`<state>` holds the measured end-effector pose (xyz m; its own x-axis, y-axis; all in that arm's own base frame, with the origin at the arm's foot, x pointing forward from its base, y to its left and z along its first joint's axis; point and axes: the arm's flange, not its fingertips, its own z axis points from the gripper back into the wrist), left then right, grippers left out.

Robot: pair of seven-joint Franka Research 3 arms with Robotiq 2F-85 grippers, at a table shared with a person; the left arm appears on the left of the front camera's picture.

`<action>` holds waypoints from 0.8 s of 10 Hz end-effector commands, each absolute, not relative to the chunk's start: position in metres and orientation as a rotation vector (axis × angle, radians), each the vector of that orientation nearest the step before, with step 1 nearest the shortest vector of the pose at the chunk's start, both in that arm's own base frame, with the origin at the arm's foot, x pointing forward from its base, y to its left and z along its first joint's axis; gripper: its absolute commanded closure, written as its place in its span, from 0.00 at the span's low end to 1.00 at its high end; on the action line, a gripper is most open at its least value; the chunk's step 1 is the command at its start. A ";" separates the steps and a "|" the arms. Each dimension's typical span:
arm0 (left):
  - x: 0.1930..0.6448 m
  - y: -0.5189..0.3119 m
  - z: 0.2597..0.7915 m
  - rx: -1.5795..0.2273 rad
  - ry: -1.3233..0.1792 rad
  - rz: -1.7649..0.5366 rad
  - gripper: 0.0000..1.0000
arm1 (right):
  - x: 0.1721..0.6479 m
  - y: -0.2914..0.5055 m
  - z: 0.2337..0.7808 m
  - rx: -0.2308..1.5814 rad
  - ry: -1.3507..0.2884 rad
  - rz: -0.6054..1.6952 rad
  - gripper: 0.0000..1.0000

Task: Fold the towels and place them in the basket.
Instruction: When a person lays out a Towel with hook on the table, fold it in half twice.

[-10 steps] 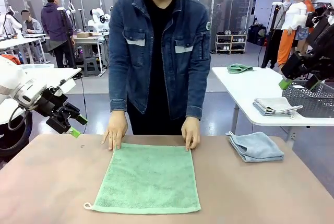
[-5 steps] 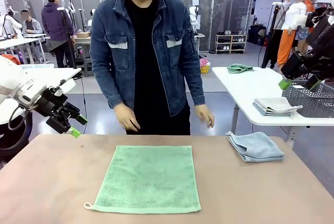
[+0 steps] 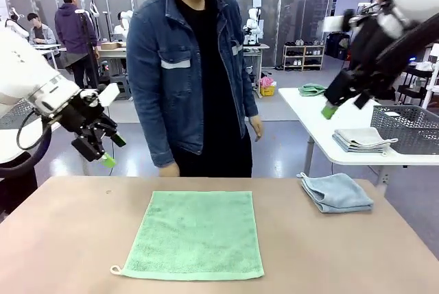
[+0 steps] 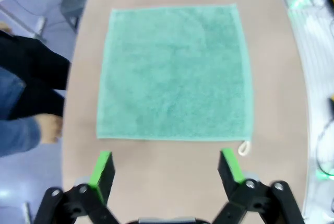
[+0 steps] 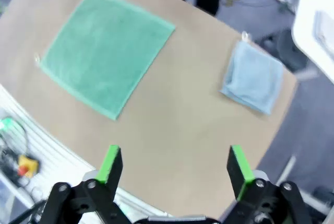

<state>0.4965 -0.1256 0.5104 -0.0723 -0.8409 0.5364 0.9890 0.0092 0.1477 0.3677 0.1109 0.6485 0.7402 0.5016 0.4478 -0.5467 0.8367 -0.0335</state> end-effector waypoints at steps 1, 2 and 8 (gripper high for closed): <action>0.466 -0.169 0.507 -0.169 -0.439 -1.524 0.00 | 0.361 0.153 0.632 0.103 -0.448 0.859 0.00; 0.450 -0.196 0.507 -0.132 -0.378 -1.543 0.00 | 0.354 0.181 0.617 0.094 -0.394 0.972 0.00; 0.374 -0.238 0.477 0.048 -0.200 -1.645 0.00 | 0.347 0.243 0.481 0.018 -0.086 1.454 0.00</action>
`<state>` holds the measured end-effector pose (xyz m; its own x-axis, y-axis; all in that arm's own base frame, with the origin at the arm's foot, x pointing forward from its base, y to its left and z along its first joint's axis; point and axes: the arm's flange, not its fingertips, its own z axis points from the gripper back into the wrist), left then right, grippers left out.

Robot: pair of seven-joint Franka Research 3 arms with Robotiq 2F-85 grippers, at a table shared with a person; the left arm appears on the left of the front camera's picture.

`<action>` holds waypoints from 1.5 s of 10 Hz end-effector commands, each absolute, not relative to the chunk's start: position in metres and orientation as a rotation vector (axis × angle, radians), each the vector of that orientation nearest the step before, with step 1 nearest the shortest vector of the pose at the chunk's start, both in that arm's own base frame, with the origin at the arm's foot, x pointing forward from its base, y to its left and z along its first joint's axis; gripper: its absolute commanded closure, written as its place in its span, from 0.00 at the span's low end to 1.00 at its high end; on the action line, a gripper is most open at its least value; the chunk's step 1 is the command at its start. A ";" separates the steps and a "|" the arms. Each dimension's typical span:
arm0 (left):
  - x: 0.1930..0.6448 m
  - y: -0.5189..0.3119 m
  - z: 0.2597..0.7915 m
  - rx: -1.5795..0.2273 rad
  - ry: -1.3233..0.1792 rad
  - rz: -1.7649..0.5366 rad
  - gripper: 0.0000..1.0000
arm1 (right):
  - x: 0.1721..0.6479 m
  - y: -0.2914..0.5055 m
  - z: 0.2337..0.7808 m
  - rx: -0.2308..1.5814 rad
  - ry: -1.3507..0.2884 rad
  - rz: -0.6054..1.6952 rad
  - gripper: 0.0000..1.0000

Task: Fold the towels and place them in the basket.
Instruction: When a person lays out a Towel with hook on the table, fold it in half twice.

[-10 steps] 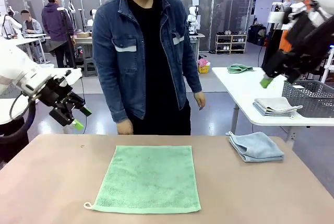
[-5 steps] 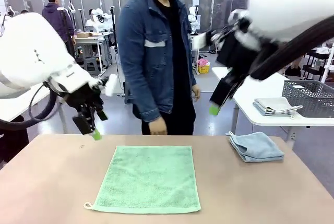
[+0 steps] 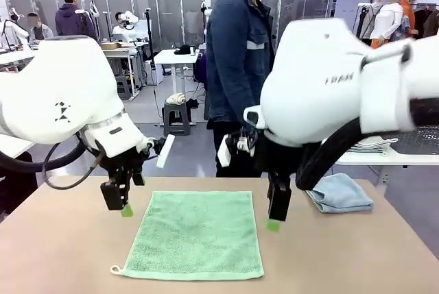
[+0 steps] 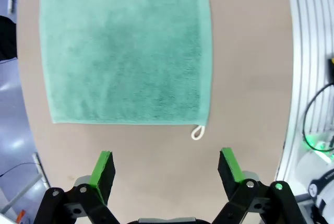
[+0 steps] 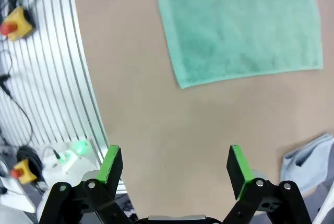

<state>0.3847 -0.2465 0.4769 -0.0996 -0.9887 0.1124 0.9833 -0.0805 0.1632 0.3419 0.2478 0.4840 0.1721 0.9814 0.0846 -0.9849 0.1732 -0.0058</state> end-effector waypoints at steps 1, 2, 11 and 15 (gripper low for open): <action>0.364 -0.239 0.469 0.039 -0.179 -1.636 0.00 | 0.344 0.247 0.461 0.014 -0.059 1.507 0.00; 0.358 -0.237 0.461 0.028 -0.162 -1.640 0.00 | 0.343 0.249 0.447 0.008 -0.069 1.541 0.00; 0.357 -0.230 0.430 -0.005 -0.115 -1.628 0.00 | 0.339 0.251 0.424 -0.003 -0.061 1.548 0.00; 0.347 -0.230 0.416 -0.032 -0.123 -1.661 0.00 | 0.333 0.257 0.407 -0.011 -0.093 1.523 0.00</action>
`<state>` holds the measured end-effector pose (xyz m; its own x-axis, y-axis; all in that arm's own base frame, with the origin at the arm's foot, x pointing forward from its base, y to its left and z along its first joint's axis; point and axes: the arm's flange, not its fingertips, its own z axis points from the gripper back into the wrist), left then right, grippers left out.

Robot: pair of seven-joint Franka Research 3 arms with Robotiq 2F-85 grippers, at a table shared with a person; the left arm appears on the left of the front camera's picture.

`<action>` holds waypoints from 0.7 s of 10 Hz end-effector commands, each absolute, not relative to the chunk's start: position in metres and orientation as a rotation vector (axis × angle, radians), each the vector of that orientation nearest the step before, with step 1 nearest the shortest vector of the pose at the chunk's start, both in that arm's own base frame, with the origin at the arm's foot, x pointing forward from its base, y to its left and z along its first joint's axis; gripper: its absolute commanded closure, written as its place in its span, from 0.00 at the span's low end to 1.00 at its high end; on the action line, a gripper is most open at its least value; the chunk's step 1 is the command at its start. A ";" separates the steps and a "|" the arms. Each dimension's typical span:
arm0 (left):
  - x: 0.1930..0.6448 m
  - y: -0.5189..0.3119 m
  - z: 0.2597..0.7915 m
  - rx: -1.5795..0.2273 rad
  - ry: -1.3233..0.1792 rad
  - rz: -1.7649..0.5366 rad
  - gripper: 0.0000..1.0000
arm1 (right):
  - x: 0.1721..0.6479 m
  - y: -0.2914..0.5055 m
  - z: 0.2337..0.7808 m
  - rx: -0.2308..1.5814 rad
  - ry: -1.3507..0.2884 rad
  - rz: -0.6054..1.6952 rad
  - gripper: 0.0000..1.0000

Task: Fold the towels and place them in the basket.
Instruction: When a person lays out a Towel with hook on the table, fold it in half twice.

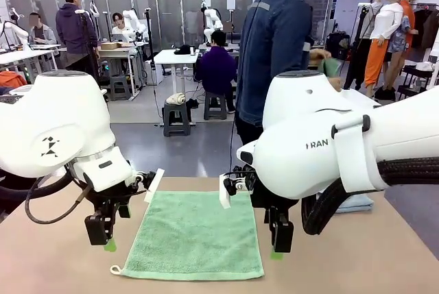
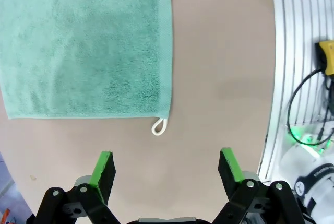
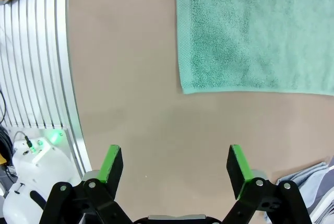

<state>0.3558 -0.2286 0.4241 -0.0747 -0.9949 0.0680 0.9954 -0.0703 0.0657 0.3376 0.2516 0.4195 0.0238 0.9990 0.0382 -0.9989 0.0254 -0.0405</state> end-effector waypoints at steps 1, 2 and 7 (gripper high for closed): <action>0.334 -0.234 0.405 -0.001 -0.124 -1.675 0.00 | 0.324 0.263 0.388 0.010 -0.134 1.521 0.00; 0.325 -0.237 0.396 0.058 -0.120 -1.671 0.00 | 0.317 0.268 0.372 -0.003 -0.130 1.520 0.00; 0.309 -0.236 0.351 0.142 -0.147 -1.609 0.00 | 0.311 0.286 0.324 -0.075 -0.161 1.501 0.00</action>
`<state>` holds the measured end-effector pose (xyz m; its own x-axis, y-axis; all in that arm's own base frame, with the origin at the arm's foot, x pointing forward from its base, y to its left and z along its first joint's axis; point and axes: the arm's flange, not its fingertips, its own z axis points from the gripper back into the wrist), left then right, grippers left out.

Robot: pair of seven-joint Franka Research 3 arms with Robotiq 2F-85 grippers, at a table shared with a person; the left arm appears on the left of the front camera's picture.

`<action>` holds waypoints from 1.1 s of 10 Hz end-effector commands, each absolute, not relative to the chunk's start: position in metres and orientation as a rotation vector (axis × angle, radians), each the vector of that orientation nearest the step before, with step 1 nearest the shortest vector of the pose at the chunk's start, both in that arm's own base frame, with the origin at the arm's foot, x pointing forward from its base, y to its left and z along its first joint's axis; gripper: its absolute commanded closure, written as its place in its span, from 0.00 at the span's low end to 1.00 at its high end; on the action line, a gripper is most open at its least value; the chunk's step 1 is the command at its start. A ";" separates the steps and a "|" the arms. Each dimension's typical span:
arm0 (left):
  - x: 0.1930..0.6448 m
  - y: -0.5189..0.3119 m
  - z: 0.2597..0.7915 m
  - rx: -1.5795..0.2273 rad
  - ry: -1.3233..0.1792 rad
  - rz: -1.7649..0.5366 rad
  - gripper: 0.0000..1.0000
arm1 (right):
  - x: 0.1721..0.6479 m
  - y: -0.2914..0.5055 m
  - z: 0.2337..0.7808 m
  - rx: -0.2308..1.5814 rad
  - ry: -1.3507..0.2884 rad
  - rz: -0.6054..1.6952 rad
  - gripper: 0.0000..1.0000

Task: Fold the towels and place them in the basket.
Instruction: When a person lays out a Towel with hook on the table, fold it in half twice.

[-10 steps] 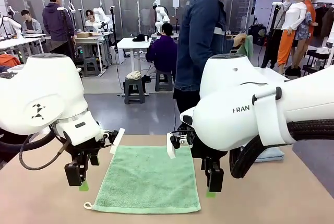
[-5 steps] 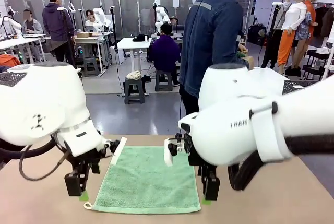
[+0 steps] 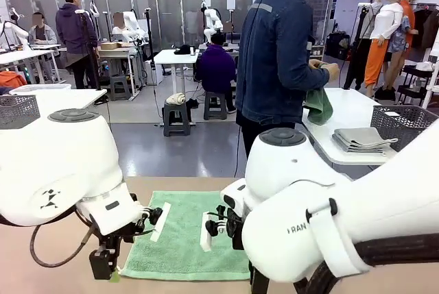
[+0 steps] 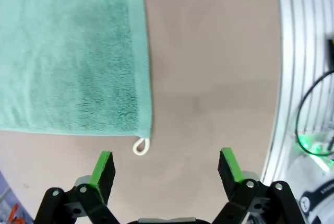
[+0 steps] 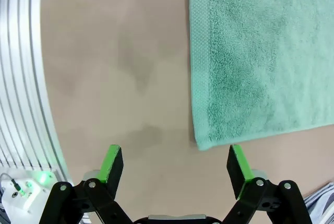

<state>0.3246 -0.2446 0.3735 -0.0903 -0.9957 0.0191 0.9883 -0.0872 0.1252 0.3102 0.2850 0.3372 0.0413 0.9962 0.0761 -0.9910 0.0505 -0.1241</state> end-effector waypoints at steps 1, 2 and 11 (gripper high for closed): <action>0.313 -0.236 0.346 0.140 -0.136 -1.582 0.00 | 0.315 0.289 0.319 -0.075 -0.143 1.499 0.00; 0.320 -0.233 0.340 0.151 -0.134 -1.570 0.00 | 0.321 0.288 0.315 -0.082 -0.125 1.506 0.00; 0.353 -0.236 0.332 0.099 -0.138 -1.551 0.00 | 0.329 0.284 0.310 -0.068 -0.101 1.544 0.00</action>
